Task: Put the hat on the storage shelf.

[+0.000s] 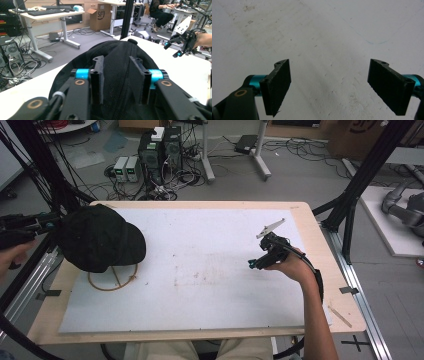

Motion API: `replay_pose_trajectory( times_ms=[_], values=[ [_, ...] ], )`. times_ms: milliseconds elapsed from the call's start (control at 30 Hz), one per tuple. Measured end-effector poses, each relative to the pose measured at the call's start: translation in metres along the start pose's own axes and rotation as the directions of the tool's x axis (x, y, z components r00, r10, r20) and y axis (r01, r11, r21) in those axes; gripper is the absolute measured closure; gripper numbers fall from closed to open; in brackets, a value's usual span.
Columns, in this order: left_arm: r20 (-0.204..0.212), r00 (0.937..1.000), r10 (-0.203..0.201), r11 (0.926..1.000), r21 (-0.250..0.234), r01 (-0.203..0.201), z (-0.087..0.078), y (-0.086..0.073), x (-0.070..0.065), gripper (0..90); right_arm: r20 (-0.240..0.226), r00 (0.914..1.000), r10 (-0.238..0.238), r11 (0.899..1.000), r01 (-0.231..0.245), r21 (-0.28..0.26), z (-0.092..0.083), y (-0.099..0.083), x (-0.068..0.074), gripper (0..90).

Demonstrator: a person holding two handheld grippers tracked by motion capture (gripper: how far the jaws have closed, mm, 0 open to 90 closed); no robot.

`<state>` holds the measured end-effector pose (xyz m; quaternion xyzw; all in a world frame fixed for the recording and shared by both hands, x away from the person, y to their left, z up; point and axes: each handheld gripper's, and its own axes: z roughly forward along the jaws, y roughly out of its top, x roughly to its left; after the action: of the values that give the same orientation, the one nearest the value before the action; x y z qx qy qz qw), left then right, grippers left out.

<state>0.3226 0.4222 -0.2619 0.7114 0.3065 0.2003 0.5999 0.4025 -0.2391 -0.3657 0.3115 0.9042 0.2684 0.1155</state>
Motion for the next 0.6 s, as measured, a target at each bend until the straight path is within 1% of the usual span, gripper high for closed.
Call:
replay_pose_trajectory(
  times_ms=[67, 200, 367, 433, 467, 600],
  values=[
    [0.003, 1.0000, 0.000, 1.0000, 0.002, 0.000, 0.000, 0.002, -0.001, 59.8, -0.002, 1.0000, 0.001, 1.000, -0.001, 0.002, 0.000, 0.000, 0.000, 18.6],
    [0.017, 0.9998, 0.012, 0.9999, 0.002, -0.012, 0.002, 0.011, -0.005, 56.6, -0.001, 1.0000, -0.002, 1.000, 0.002, 0.000, 0.001, 0.001, 0.001, 18.6],
    [0.033, 0.9992, 0.023, 0.9996, -0.016, -0.023, 0.005, 0.023, -0.011, 49.6, -0.001, 1.0000, -0.002, 1.000, 0.002, -0.001, 0.001, 0.001, 0.001, 18.6],
    [0.037, 0.9989, 0.027, 0.9995, -0.015, -0.027, 0.008, 0.028, -0.013, 45.8, -0.002, 1.0000, -0.001, 1.000, 0.001, -0.004, 0.001, 0.001, 0.000, 18.6],
    [0.038, 0.9986, 0.035, 0.9993, -0.014, -0.035, 0.010, 0.030, -0.015, 45.0, -0.001, 1.0000, -0.001, 1.000, 0.001, -0.005, 0.001, 0.001, 0.000, 18.6],
    [0.047, 0.9980, 0.041, 0.9991, -0.002, -0.041, 0.019, 0.036, -0.019, 43.1, 0.000, 1.0000, -0.002, 1.000, 0.002, -0.009, 0.000, 0.001, 0.000, 18.6]
  ],
)
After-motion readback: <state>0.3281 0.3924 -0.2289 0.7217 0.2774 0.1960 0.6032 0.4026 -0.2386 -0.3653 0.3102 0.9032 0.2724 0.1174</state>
